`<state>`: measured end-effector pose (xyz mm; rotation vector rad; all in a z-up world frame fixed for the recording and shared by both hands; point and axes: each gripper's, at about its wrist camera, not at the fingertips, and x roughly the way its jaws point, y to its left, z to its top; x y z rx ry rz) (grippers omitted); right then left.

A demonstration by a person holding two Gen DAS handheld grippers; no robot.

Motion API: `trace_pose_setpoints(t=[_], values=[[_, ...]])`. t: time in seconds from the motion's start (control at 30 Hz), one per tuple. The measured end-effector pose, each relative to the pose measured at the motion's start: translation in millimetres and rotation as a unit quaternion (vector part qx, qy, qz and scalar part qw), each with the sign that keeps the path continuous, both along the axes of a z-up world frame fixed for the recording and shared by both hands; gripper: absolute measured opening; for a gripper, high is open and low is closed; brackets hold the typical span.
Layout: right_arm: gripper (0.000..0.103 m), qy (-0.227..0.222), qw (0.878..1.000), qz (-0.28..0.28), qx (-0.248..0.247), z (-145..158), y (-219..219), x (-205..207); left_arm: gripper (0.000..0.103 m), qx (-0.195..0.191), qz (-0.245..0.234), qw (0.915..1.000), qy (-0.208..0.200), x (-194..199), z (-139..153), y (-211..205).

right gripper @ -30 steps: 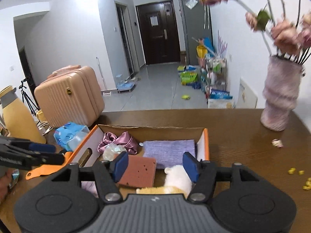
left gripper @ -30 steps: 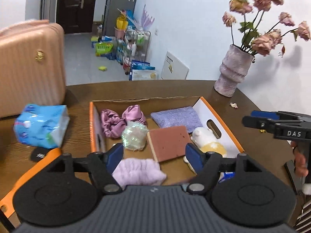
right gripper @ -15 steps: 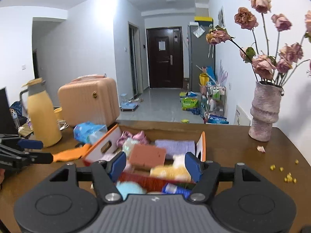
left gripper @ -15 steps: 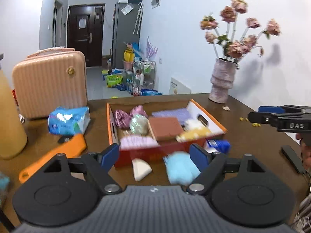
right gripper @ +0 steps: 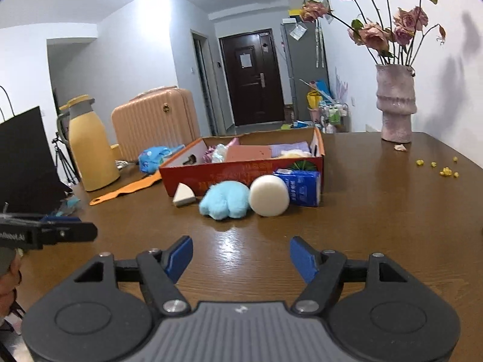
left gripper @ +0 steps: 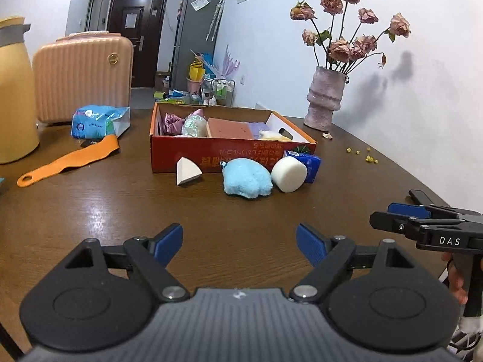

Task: Organize soft objects
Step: 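Grasp the white foam wedge with the left gripper while the right gripper grasps the white foam cylinder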

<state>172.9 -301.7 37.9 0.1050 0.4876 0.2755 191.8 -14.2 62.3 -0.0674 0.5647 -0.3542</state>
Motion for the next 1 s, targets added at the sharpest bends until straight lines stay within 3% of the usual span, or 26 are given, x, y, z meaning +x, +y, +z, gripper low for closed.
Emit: trace_pose_setpoints(t=[0.3,0.5,0.6,0.8,0.87,0.9,1.0], values=[[0.070,0.012,1.000,-0.019,0.009,-9,-6,31,0.084,0.007,0.008,0.9997,0.022,43,-19,-7],[0.070,0.026,0.999,-0.031,0.005,-21,0,85,0.084,0.036,0.037,0.9984,0.024,115,-33,-7],[0.070,0.026,0.999,-0.039,0.017,-28,6,118,0.079,0.050,0.055,0.9970,0.022,160,-42,-7],[0.068,0.038,0.997,-0.060,0.035,-47,17,179,0.060,0.055,0.048,0.9971,0.020,214,-62,-10],[0.058,0.044,0.996,-0.061,0.043,-53,18,188,0.051,0.033,0.050,0.9980,0.019,218,-69,-6],[0.058,0.047,0.996,-0.061,0.047,-55,18,191,0.038,0.025,0.045,0.9984,0.022,219,-73,-5],[0.055,0.042,0.996,-0.058,0.062,-60,15,192,0.032,0.014,0.034,0.9989,0.030,222,-79,-3]])
